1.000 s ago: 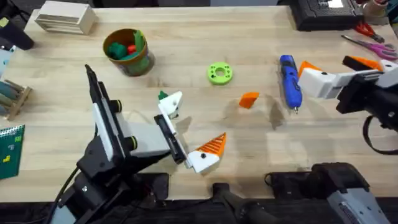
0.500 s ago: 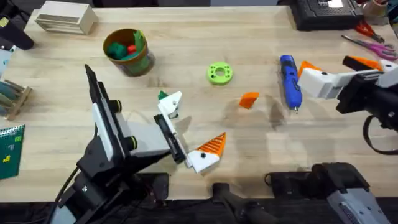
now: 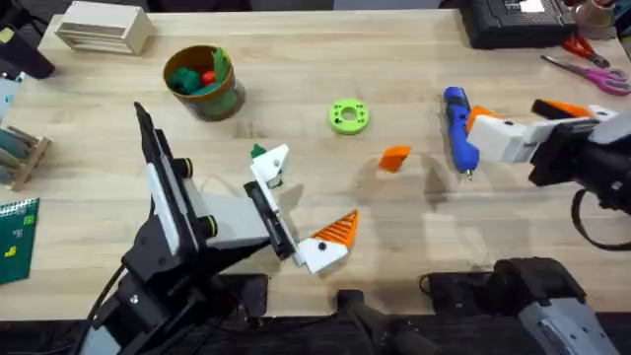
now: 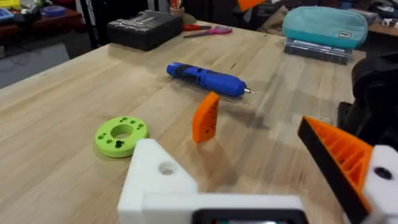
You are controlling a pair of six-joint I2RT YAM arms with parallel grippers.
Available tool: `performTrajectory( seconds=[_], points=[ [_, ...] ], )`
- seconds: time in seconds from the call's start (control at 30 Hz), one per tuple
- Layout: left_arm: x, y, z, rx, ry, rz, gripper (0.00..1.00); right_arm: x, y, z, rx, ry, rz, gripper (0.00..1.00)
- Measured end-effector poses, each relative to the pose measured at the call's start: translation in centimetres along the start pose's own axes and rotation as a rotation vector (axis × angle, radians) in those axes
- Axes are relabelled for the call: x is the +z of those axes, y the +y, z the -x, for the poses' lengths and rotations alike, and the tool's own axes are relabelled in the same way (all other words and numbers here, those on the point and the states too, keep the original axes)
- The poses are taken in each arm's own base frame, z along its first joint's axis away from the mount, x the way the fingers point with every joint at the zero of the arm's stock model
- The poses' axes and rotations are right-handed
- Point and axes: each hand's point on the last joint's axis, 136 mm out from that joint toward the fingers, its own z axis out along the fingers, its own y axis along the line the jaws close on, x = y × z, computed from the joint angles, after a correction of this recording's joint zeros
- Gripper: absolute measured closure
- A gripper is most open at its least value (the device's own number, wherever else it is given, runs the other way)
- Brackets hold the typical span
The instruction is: Pick up the gripper from the table and insert it into the empty holder that is missing its gripper. Then pick up a screw, insert it into the mounting hole, and use the screwdriver to tighten it. Finally, clean up the table by picking up the vegetable and placing it into the bucket.
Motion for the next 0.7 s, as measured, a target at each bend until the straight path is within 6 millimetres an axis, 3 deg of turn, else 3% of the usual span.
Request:
performTrajectory(
  seconds=[0.07, 0.1, 0.17, 0.33, 0.47, 0.63, 0.7],
  points=[
    [0.0, 0.0, 0.0, 0.000, 0.000, 0.000, 0.014, 0.3, 0.7, -0.9, -0.006, 0.048, 0.044, 0.012],
    [0.0, 0.0, 0.0, 0.000, 0.000, 0.000, 0.014, 1.0, 1.8, -3.0, -0.028, 0.182, 0.113, 0.012],
    [0.0, 0.0, 0.0, 0.000, 0.000, 0.000, 0.013, 1.2, 2.6, -4.4, -0.065, 0.295, 0.158, 0.012],
    [0.0, 0.0, 0.0, 0.000, 0.000, 0.000, 0.014, 1.9, 4.3, -5.1, -0.208, 0.487, 0.236, 0.012],
    [0.0, 0.0, 0.0, 0.000, 0.000, 0.000, 0.014, 4.0, 5.3, -5.7, -0.313, 0.589, 0.258, 0.012],
    [0.0, 0.0, 0.0, 0.000, 0.000, 0.000, 0.014, 6.3, 6.5, -8.5, -0.448, 0.722, 0.305, 0.012],
    [0.0, 0.0, 0.0, 0.000, 0.000, 0.000, 0.014, 8.3, 7.2, -9.9, -0.554, 0.765, 0.351, 0.012]
  ],
)
